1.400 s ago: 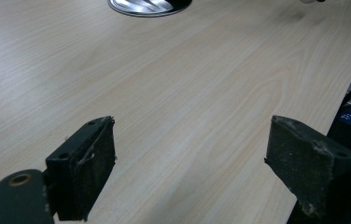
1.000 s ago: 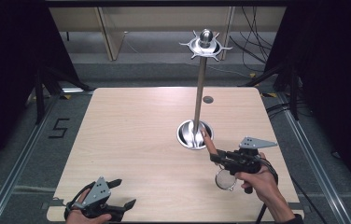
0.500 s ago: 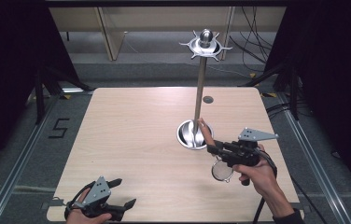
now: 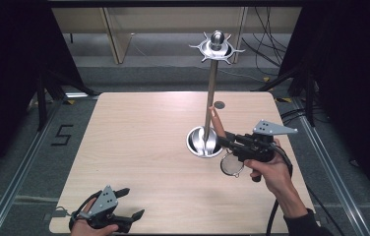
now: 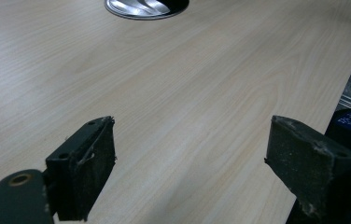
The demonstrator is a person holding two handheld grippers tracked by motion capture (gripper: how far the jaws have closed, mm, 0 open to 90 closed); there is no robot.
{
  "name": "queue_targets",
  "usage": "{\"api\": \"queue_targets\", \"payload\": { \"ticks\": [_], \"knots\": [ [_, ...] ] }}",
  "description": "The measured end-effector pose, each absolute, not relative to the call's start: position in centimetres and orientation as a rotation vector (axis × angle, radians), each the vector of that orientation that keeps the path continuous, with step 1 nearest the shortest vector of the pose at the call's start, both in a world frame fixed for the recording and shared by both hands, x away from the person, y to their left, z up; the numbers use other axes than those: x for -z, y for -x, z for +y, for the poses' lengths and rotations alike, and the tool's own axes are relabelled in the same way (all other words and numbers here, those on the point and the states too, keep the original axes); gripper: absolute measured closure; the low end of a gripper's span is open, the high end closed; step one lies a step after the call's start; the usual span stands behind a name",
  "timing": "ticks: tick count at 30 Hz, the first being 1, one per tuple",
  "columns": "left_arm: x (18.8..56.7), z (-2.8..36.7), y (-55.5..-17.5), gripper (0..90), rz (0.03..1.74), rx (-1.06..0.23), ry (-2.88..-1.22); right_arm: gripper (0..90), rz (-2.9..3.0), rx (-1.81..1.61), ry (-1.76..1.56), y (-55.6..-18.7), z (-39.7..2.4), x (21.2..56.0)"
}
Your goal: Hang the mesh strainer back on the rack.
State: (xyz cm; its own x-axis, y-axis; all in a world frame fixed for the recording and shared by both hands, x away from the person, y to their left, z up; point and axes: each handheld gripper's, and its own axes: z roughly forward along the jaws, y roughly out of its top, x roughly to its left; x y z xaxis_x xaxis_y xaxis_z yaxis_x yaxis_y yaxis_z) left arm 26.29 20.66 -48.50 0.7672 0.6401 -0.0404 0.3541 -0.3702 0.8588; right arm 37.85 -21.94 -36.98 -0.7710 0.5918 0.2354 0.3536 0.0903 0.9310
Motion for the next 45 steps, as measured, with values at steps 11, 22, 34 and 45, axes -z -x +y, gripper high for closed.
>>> {"api": "queue_targets", "payload": {
  "ticks": [11,22,34,45],
  "knots": [
    [48.5,20.8,-26.3,15.2,0.734,-0.39,-2.002,71.4,2.097,-1.794,-0.924,-38.8,-21.7,35.3],
    [48.5,20.8,-26.3,15.2,0.737,-0.391,-2.0,71.4,2.041,-1.849,-0.902,-39.2,-21.6,33.4],
    [48.6,20.7,-26.2,15.2,0.752,-0.373,-1.993,71.4,1.965,-1.884,-0.896,-39.6,-22.2,30.9],
    [48.5,20.9,-26.4,15.2,0.723,-0.39,-2.015,71.4,1.911,-1.871,-0.908,-39.8,-23.3,28.7]
  ]
}}
